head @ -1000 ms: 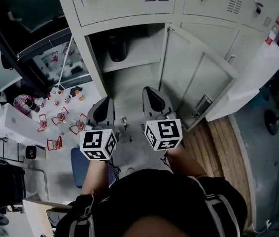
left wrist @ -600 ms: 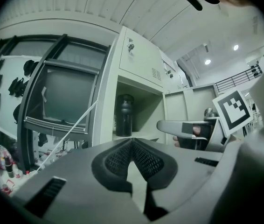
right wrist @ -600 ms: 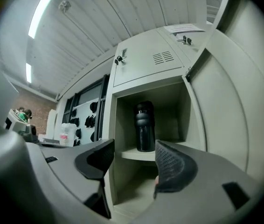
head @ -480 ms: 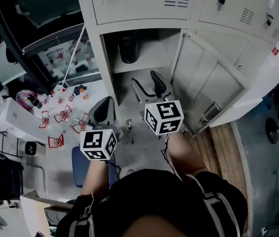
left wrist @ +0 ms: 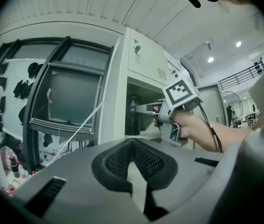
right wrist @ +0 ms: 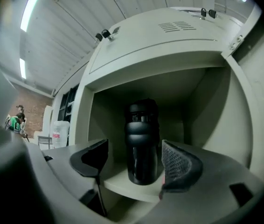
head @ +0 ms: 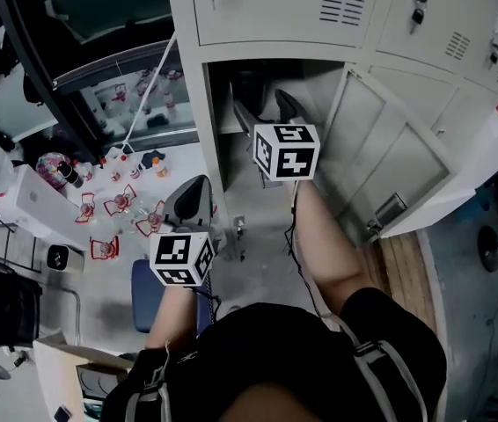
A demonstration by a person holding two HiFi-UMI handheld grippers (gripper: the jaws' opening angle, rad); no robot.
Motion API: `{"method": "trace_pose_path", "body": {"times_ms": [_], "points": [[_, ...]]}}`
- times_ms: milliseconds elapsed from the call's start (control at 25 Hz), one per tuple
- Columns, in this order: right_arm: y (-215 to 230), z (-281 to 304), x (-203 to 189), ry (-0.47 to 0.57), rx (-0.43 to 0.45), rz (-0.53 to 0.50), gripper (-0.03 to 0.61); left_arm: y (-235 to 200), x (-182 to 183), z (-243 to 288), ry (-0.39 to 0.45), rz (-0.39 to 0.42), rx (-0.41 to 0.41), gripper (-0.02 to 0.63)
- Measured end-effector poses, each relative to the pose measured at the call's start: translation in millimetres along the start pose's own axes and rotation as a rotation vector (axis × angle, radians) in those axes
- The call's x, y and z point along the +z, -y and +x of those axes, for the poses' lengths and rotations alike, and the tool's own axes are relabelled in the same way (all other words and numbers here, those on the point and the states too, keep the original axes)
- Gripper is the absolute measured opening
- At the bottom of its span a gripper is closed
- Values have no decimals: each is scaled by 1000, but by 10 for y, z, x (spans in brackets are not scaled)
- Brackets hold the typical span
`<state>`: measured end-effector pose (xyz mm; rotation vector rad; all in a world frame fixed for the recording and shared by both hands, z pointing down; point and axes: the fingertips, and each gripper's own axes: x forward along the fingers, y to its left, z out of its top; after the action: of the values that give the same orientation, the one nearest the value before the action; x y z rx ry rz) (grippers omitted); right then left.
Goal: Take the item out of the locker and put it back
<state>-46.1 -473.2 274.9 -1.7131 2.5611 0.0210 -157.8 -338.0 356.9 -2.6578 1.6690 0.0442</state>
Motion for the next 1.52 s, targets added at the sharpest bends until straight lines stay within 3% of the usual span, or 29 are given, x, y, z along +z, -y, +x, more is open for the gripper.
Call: {"method": "trace_pose_path", "body": {"times_ms": [360, 720, 960, 1320, 1520], "points": [[110, 610, 22, -74, -25, -53, 411, -242, -9, -44, -4, -8, 49, 12], [182, 931, -204, -160, -18, -15, 424, -422, 28, -103, 3, -8, 93, 12], [174, 871, -183, -139, 16, 12, 423, -432, 35, -94, 8, -12, 98, 12], [235, 428, -5, -63, 72, 156, 420, -340, -28, -29, -9, -12, 74, 12], [272, 190, -46, -86, 73, 176, 420, -208, -37, 37, -14, -8, 44, 12]]}}
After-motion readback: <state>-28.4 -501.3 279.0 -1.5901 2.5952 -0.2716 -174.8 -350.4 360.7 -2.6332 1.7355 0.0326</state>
